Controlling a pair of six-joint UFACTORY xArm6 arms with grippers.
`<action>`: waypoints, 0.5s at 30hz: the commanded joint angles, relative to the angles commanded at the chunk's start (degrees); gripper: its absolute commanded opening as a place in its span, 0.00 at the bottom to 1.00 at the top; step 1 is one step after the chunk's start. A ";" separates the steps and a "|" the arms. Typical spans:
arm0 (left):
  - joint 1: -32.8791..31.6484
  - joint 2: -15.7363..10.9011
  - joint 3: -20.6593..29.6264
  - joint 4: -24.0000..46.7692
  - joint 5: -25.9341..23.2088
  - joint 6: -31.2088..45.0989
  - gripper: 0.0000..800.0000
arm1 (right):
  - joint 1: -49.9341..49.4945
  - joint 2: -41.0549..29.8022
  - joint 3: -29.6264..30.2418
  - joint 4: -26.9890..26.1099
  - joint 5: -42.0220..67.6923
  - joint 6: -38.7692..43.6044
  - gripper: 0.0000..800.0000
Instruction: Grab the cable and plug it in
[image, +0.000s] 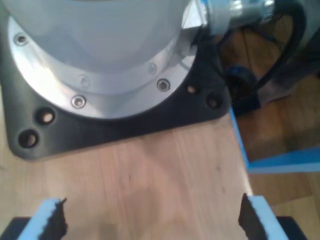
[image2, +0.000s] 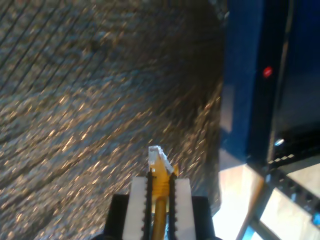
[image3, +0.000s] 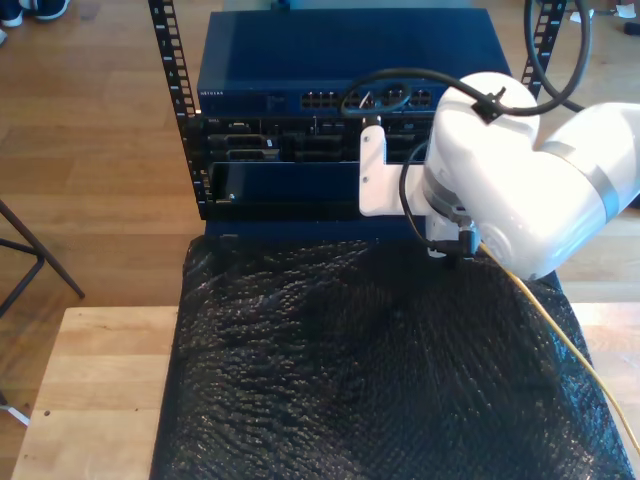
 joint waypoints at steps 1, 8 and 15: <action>0.18 0.00 -0.09 0.00 -0.26 -0.09 1.00 | -0.09 0.00 0.62 -0.18 -0.53 0.26 0.00; 0.79 0.09 -0.09 0.00 -0.18 0.00 1.00 | -0.70 -0.79 2.81 -0.62 -7.74 0.44 0.00; 0.79 0.18 -0.09 0.00 -0.18 0.00 1.00 | -2.81 -2.02 1.85 -1.14 -13.98 0.44 0.00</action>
